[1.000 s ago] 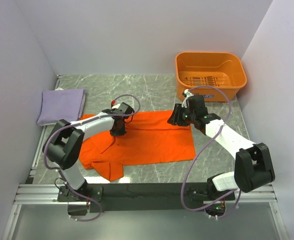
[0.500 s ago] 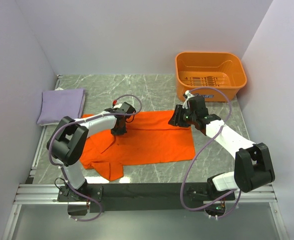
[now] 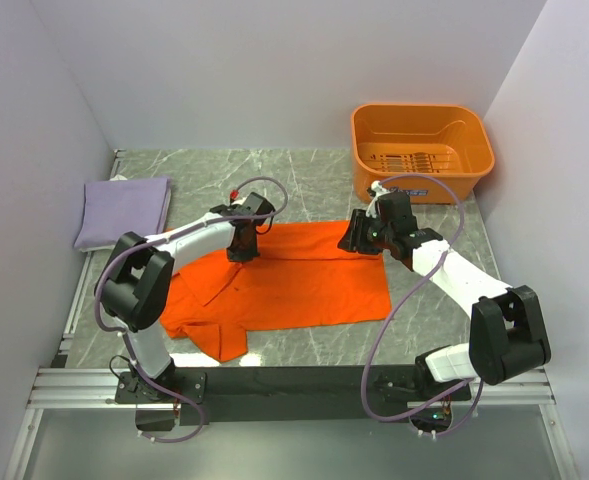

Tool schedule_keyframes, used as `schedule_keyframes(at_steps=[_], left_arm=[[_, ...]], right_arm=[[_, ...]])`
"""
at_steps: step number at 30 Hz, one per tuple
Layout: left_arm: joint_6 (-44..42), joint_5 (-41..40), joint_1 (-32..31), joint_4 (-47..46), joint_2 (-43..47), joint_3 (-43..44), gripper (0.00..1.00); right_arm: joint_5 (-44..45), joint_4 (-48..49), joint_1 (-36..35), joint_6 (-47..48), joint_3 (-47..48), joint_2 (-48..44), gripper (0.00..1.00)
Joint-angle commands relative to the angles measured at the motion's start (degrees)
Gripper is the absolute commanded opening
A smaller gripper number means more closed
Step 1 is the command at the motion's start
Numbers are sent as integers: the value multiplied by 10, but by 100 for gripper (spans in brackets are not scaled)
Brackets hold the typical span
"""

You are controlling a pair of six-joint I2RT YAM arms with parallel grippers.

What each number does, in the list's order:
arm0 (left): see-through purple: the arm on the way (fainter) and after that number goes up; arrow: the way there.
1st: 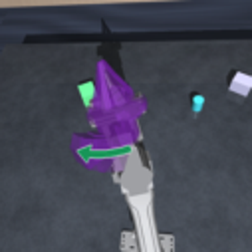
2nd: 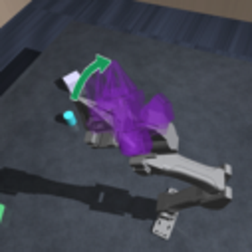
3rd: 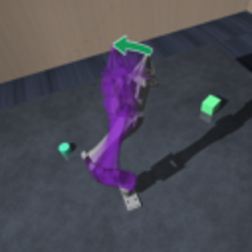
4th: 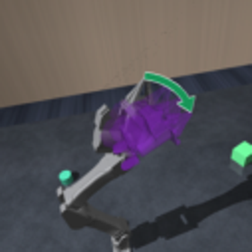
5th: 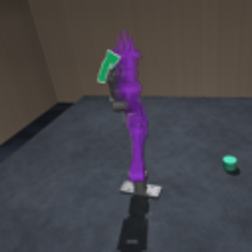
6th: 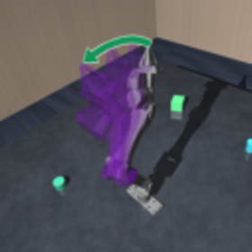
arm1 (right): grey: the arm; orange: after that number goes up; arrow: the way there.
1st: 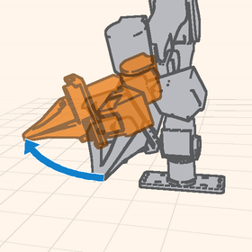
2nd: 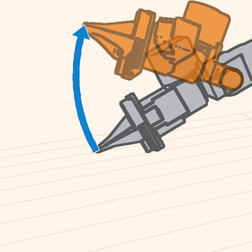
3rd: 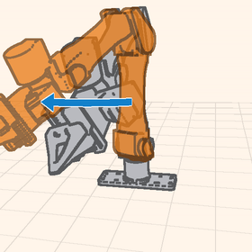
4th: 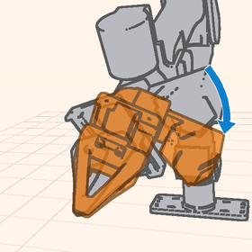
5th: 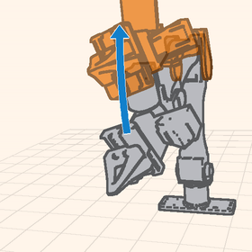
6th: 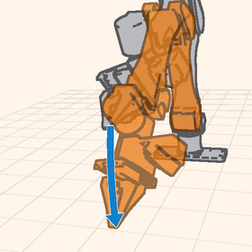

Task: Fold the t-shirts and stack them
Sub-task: Fold the tshirt

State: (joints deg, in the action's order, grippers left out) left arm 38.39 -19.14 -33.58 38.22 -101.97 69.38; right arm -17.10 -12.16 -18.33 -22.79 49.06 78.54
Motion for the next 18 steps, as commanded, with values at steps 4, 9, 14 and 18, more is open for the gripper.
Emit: schedule_keyframes(at_steps=[4,9,14,18], left_arm=[[10,84,-3,48,-8,31,8],[23,125,-3,44,17,19,23],[28,122,6,49,79,40,62],[27,125,57,24,128,36,69]], right_arm=[[22,-7,5,13,4,-24,47],[51,-10,9,2,8,-21,47],[57,6,60,-48,-4,-11,56],[3,41,104,-95,-18,10,56]])
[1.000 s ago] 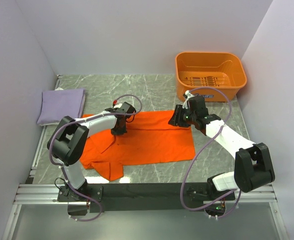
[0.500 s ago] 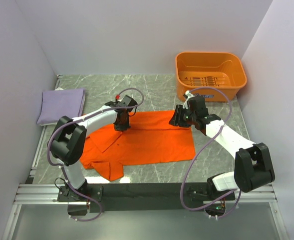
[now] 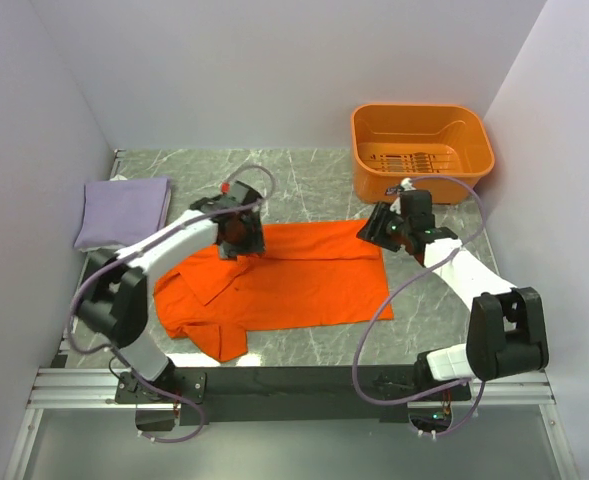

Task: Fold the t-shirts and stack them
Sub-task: Fold the tshirt

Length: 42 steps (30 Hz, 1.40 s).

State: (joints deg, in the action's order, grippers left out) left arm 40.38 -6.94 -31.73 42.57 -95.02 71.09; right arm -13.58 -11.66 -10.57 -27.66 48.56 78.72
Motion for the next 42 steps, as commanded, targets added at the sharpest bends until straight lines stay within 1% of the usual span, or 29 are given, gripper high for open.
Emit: schedule_keyframes(at_steps=[1,2,4,5,8,11,13,17,20,24,25,26,28,32,36,38,42], left_arm=[[8,0,54,-27,66,7,66],[8,2,91,-42,73,1,64],[5,24,131,-66,76,-23,58],[4,32,167,-87,72,-31,56],[0,52,217,-112,49,-46,49],[-3,65,244,-131,7,-44,46],[-6,65,253,-131,-17,-32,46],[-5,47,283,-133,-68,-18,44],[-5,37,298,-129,-95,-8,44],[-9,30,305,-122,-131,13,45],[-9,32,304,-122,-137,17,46],[-7,33,304,-124,-149,22,46],[-4,41,304,-129,-161,27,46],[6,58,291,-132,-203,55,46],[10,61,276,-124,-236,111,47],[15,65,273,-120,-259,133,47],[22,83,265,-111,-293,190,49]], right_arm=[[-39,52,30,-65,-16,20,56],[-43,59,37,-74,-21,26,55],[-63,80,41,-98,-26,47,55],[-66,86,43,-107,-27,54,54],[-78,94,49,-126,-22,83,54],[-69,95,50,-137,-14,104,54],[-65,97,50,-143,-12,120,54],[-94,74,49,-144,23,169,57],[-90,62,49,-154,30,195,57],[-34,47,49,-169,31,203,56],[-23,44,49,-172,35,206,55],[-3,35,50,-173,37,209,51],[0,32,50,-175,43,215,46],[26,16,50,-189,61,219,45],[85,-18,58,-191,79,217,44],[81,-13,68,-195,77,218,43],[101,-35,88,-183,100,227,43]])
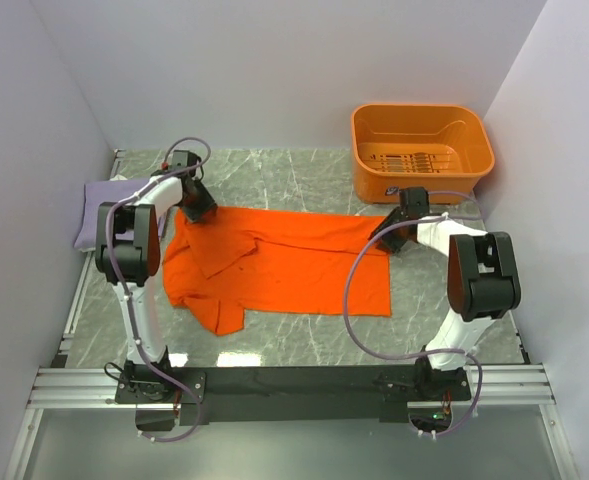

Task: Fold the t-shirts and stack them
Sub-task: Fold the tshirt

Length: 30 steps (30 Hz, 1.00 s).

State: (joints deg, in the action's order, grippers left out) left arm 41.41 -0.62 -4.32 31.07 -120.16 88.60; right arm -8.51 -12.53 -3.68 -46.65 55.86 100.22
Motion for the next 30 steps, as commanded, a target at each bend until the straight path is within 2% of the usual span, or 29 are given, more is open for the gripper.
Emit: schedule_keyframes(at_steps=[1,7,11,12,13,16,21,24,27,30], left_arm=[[12,28,-14,2,-51,30,50],[16,41,-24,3,-37,62,62],[13,10,-24,2,78,29,70],[13,8,-24,3,103,0,72],[13,-15,-24,3,129,-19,77],[24,-54,-23,11,265,-115,84],[46,-75,-18,35,409,-303,84],[58,-86,-18,60,482,-389,80],[63,-67,-24,83,541,-435,73],[87,-69,-84,107,582,-449,67]], right_arm=[[49,-26,31,9,29,13,43],[34,-8,55,43,21,-25,43],[14,-21,53,76,15,-80,44],[10,-29,48,83,11,-105,45],[5,-34,46,98,1,-118,46],[-9,-50,19,122,-33,-173,47],[9,-85,-63,157,-64,-245,47],[22,-112,-112,187,-72,-265,47],[32,-130,-135,211,-101,-289,47],[43,-162,-145,229,-110,-302,48]])
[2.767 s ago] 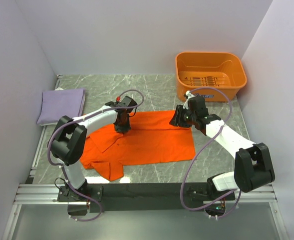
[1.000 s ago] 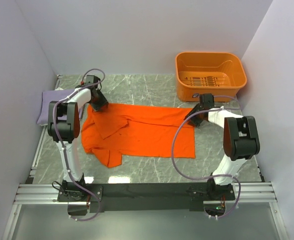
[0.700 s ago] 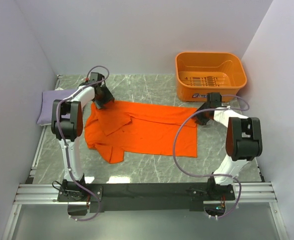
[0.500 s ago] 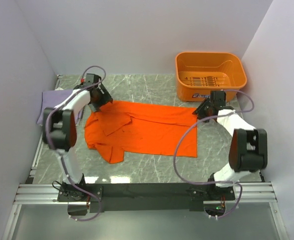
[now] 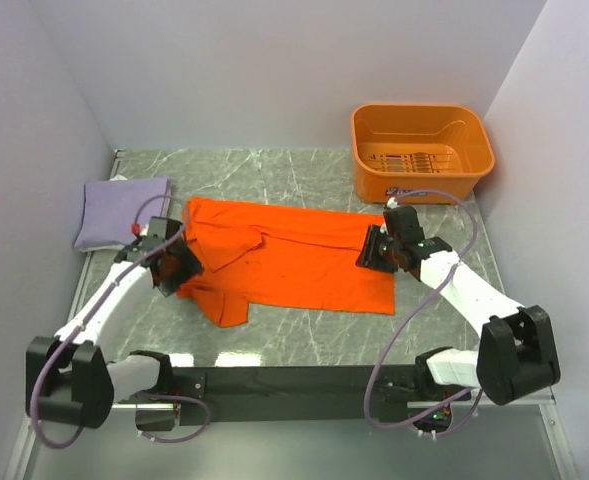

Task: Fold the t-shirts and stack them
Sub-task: Fold the tshirt

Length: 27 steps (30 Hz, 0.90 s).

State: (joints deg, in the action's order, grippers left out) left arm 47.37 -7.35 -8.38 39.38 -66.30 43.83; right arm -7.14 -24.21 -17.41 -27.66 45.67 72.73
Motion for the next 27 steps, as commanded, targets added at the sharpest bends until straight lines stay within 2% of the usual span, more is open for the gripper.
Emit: schedule_keyframes(at_steps=[1,4,7,17,20,23,24,27], left_arm=[[48,-1,-89,29,49,-1,66],[82,6,-158,47,24,2,65],[86,-6,-189,52,-7,4,62],[50,2,-226,33,-127,34,58],[50,-2,-233,35,-148,35,54],[54,-6,-234,42,-155,29,43],[54,-8,-234,44,-156,27,36],[57,-18,-233,56,-156,23,28]], right_arm=[[41,-50,-10,42,-15,-30,47],[51,-63,-18,47,-30,-41,47],[57,-69,-25,47,-42,-47,47],[49,-80,-47,53,-33,-27,48],[48,-83,-49,56,-30,-21,47],[47,-82,-50,58,-27,-19,47],[44,-81,-50,58,-27,-19,47],[41,-79,-50,58,-26,-13,48]])
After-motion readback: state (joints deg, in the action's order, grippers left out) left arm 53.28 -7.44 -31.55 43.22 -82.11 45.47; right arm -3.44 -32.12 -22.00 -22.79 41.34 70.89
